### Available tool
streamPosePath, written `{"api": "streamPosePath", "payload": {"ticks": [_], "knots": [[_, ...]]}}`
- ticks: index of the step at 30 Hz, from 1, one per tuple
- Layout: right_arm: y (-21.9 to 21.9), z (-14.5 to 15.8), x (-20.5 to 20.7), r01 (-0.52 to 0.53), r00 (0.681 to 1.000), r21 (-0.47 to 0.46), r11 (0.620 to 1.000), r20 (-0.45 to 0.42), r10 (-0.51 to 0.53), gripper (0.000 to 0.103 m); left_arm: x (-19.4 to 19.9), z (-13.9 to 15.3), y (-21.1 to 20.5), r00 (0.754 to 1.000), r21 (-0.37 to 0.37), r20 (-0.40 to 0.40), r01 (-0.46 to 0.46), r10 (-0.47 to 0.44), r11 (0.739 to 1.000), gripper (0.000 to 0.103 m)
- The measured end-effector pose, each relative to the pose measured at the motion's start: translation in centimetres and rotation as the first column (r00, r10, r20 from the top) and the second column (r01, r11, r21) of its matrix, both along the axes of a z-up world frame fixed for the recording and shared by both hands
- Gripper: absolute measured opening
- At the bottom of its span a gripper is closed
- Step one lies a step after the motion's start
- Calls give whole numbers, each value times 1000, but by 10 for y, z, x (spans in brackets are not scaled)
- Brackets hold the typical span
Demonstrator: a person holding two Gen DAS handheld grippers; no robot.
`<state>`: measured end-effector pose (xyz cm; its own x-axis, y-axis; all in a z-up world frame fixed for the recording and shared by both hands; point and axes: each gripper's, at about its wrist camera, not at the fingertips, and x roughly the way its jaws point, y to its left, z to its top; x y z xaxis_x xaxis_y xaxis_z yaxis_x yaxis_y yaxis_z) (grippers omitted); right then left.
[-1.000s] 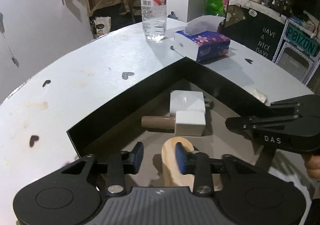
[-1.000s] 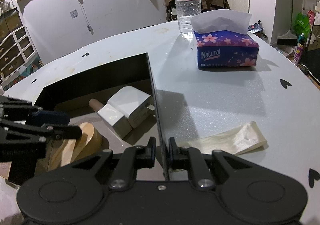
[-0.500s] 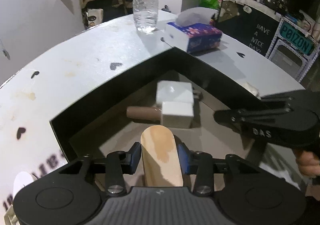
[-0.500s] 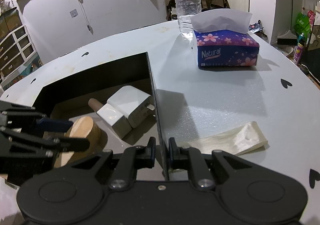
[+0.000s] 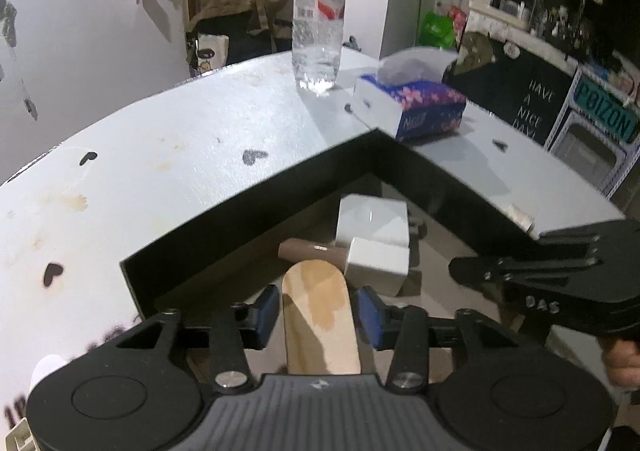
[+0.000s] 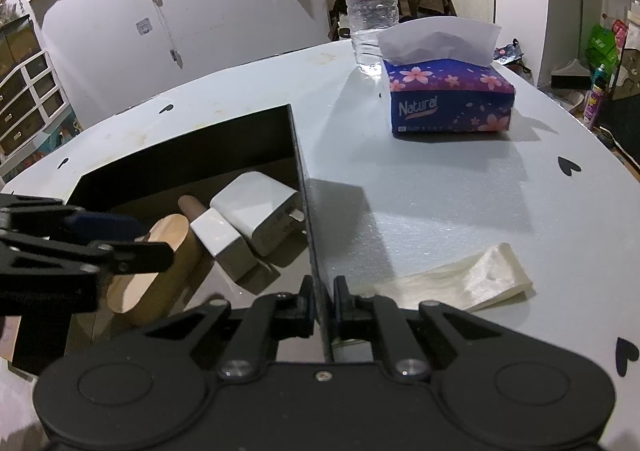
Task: Organize rigid objects
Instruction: 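Open the left tool and lift it away from the oval piece, then move the left tool to the brown square wooden tile and grasp it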
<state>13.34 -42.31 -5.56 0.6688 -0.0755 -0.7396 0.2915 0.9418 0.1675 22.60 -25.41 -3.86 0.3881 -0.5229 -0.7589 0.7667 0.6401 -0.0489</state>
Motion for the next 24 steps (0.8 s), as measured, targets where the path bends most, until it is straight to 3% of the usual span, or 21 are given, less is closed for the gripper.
{"api": "streamPosePath", "payload": {"ticks": [8,15,21,24], "knots": [[0,1,1,3,1000,-14,1000,-8,-3,6,-24,21,27,999,-90,35,-34,37,995,57],[1,1,1,1,1000,-23,1000,-10,-1,6,-50,28,61,992,-155,62,-99,110,983,57],[2,1,2,1,1000,-29,1000,-15,-1,6,-66,33,102,967,-222,88,-216,240,951,57],[2,1,2,-3,1000,-32,999,-18,3,6,-73,30,127,943,-243,86,-294,322,924,57]]}}
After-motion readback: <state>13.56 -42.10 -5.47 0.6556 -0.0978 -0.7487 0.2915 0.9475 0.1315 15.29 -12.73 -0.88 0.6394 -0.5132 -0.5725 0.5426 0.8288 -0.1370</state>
